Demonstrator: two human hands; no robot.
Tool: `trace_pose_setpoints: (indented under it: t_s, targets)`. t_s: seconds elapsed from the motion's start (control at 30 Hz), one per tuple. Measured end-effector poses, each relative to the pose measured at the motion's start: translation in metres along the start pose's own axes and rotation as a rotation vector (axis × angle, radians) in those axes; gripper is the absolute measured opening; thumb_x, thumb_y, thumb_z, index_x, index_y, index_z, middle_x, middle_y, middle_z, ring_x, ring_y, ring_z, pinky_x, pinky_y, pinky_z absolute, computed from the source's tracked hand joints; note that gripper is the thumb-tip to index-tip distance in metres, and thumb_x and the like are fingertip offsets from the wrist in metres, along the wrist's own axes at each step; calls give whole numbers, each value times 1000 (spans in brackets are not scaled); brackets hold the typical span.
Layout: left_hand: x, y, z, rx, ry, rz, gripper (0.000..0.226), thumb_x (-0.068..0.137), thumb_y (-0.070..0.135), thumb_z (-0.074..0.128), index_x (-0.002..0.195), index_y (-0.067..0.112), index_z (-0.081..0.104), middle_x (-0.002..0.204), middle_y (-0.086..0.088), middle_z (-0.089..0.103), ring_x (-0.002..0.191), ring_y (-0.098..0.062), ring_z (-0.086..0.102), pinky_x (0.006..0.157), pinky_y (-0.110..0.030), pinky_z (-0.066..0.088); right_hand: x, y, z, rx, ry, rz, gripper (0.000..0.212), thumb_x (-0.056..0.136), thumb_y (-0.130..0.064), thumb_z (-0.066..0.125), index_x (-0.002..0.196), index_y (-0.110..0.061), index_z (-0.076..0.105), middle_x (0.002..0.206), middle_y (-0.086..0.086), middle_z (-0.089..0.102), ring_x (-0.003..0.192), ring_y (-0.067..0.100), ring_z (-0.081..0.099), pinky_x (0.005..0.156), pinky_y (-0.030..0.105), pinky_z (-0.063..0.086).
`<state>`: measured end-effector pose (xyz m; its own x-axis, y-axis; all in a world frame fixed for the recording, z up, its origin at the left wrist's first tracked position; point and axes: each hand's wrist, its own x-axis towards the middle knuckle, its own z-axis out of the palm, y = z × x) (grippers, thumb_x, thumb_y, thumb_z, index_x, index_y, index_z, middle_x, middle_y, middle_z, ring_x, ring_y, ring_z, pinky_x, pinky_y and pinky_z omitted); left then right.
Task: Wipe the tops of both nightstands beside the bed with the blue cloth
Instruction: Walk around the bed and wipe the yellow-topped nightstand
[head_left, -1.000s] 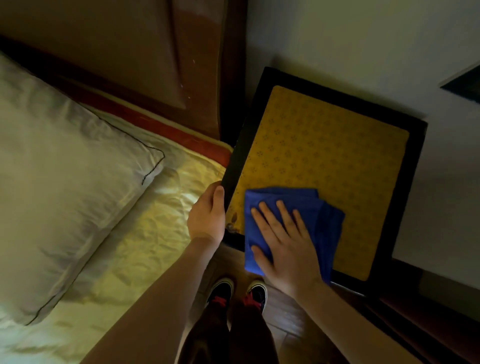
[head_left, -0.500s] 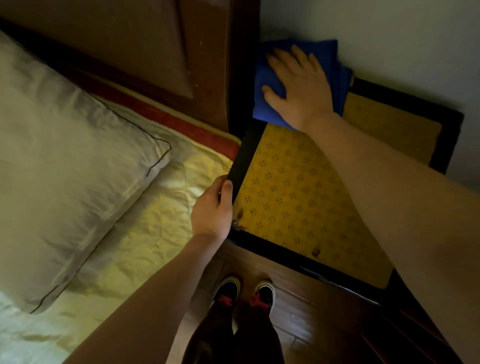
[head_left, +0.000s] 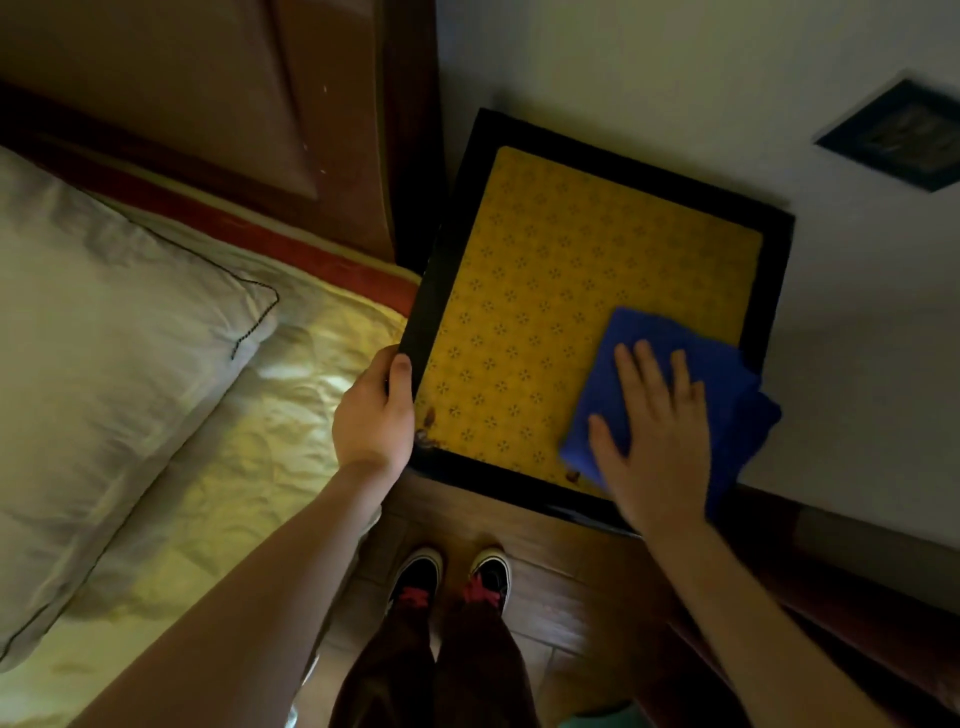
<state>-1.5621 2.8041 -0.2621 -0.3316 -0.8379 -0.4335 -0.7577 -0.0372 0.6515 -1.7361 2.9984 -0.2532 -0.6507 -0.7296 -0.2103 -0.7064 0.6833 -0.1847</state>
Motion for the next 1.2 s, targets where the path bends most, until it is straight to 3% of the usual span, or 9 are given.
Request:
trace_pose_setpoints:
  t_s: [0.13, 0.33, 0.57, 0.73, 0.93, 1.0, 1.07, 1.13, 1.2]
  targets:
    - [3, -4, 1, -27, -11, -10, 29, 99, 39, 27, 93, 28, 53, 69, -1, 57, 65, -23, 56, 56, -36, 35, -45, -66, 27, -71, -81, -201, 69, 94, -57, 33, 155, -28, 20, 162, -6, 19, 151, 26, 13, 121, 48, 13]
    - [4, -10, 6, -59, 11, -18, 35, 95, 44, 26, 103, 29, 57, 83, -1, 64, 76, -24, 58, 64, -39, 43, 62, -108, 21, -28, 1, -380, 59, 99, -50, 32, 153, -27, 28, 159, -5, 32, 150, 25, 19, 122, 44, 12]
    - [5, -11, 6, -37, 0, 6, 32, 99, 40, 27, 101, 29, 57, 71, 2, 58, 68, -22, 57, 55, -34, 35, 163, -107, 3, -13, 103, -211, 63, 96, -53, 27, 153, -26, 29, 160, -4, 30, 150, 25, 20, 122, 44, 11]
    - [5, -11, 7, -23, 9, 17, 32, 98, 39, 27, 99, 25, 56, 75, -3, 60, 70, -26, 57, 60, -39, 42, 86, -90, 13, 21, 126, -130, 61, 98, -52, 29, 154, -27, 27, 161, -5, 27, 151, 24, 17, 123, 45, 11]
    - [2, -8, 2, -26, -39, 0, 34, 99, 42, 26, 101, 23, 54, 81, -2, 60, 78, -29, 57, 62, -34, 34, 3, -83, 13, 86, 11, -120, 61, 98, -52, 33, 154, -28, 25, 162, -7, 24, 152, 21, 13, 122, 46, 14]
    - [0, -4, -3, -86, -89, -32, 39, 100, 43, 25, 112, 22, 55, 99, -5, 64, 90, -29, 59, 71, -35, 38, -2, -81, 1, 206, 61, -4, 63, 95, -53, 40, 152, -27, 31, 160, -4, 32, 150, 23, 20, 119, 47, 22]
    - [-6, 1, -7, -106, -119, -63, 40, 101, 38, 26, 121, 18, 54, 108, -5, 62, 94, -27, 56, 76, -34, 37, -12, -76, -11, 273, 171, 308, 71, 90, -56, 48, 150, -21, 35, 154, 4, 40, 143, 29, 31, 111, 50, 32]
    - [-18, 5, -11, -120, -117, -73, 35, 102, 32, 29, 121, 16, 53, 102, -4, 60, 88, -26, 56, 68, -32, 36, -26, -78, -19, 309, 133, 616, 85, 86, -60, 55, 151, -14, 28, 152, 13, 37, 136, 37, 35, 104, 53, 36]
    - [-31, 6, -13, -128, -112, -82, 30, 100, 26, 35, 122, 16, 52, 99, -3, 60, 76, -19, 56, 58, -28, 34, -37, -87, -21, 373, 5, 759, 96, 83, -59, 62, 151, -5, 20, 148, 20, 33, 129, 40, 37, 100, 50, 39]
